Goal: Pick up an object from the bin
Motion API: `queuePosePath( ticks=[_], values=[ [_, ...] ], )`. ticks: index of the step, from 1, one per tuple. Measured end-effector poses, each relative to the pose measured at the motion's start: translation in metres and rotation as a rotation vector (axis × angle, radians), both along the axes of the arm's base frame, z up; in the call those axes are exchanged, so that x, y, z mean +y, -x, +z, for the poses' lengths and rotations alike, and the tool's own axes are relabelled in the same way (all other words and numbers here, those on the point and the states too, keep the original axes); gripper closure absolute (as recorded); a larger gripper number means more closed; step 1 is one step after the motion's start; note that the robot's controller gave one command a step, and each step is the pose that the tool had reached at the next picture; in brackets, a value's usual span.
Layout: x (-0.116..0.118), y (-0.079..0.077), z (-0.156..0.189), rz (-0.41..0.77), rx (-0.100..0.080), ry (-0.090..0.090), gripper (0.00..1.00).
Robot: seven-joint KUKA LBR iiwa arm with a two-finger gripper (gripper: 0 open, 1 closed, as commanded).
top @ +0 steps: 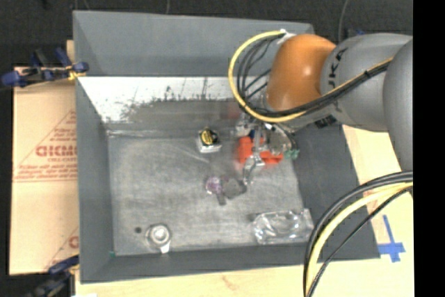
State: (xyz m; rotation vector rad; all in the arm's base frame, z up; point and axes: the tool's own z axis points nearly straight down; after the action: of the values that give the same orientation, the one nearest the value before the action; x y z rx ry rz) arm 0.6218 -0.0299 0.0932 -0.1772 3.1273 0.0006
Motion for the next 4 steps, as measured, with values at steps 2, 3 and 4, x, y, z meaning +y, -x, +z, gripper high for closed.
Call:
queuePosePath(
  ticks=[2,3,4],
  values=[
    [0.038,0.073,-0.017,0.24,-0.01,0.006,0.0],
    [0.064,0.113,-0.018,0.408,-0.013,0.007,0.0],
    [0.065,0.112,-0.017,0.41,-0.013,0.005,1.0]
  ],
)
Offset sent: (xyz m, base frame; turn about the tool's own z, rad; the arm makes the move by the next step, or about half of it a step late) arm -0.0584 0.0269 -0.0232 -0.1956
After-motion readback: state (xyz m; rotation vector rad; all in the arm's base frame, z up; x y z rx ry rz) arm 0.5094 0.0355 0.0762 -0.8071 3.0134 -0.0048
